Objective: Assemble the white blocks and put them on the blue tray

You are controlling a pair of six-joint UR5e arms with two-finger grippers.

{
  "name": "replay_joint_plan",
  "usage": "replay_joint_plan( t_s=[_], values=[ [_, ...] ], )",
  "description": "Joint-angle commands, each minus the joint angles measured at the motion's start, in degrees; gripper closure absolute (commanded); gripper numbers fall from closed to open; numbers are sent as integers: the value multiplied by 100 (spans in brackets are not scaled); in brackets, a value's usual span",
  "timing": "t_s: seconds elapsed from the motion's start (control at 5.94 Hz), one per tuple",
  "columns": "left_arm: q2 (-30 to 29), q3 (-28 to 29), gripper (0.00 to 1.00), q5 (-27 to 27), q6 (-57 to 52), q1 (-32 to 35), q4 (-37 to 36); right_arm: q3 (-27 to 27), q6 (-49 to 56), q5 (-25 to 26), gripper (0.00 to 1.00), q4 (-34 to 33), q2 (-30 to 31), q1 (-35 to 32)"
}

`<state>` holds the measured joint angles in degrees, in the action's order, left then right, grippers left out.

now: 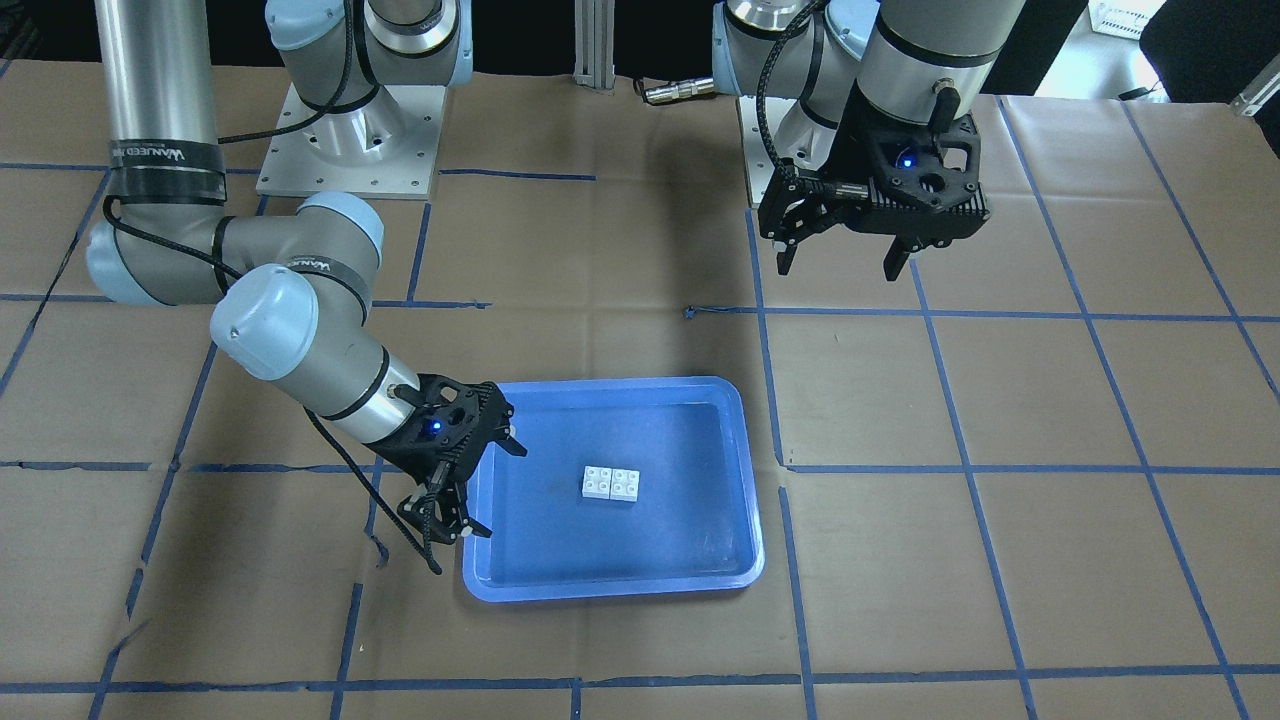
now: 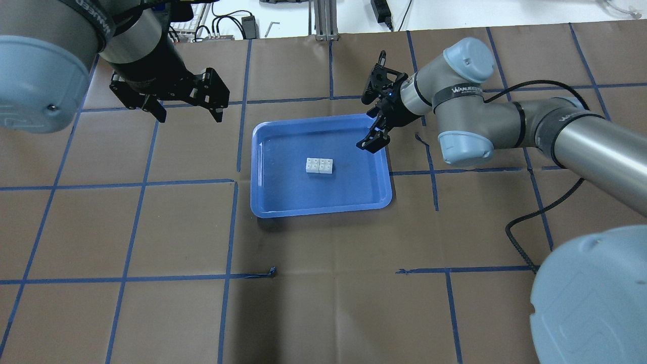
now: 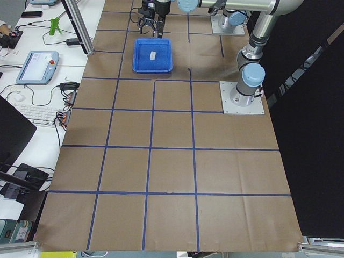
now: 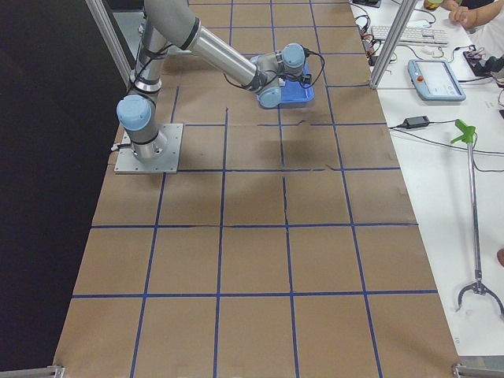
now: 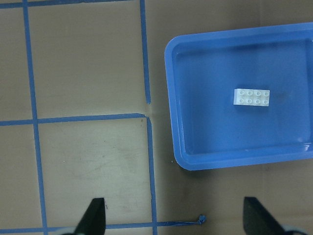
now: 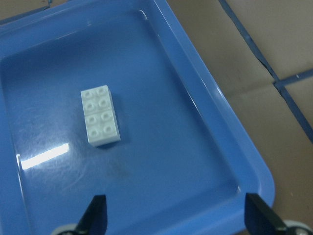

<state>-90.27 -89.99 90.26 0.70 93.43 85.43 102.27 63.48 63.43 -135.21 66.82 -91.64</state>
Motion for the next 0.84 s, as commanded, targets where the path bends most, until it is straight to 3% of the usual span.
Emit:
replay_joint_plan(
  t_s=[0.0,0.34,0.67],
  values=[
    [9,8,1,0,0,0,0,-373,-971,886,0,1481,653,207],
    [9,-1,1,0,0,0,0,-821,-2569,1809,0,2967,1208,208],
    [9,8,1,0,0,0,0,-1181,-5052,2155,0,4356,1587,208]
  ],
)
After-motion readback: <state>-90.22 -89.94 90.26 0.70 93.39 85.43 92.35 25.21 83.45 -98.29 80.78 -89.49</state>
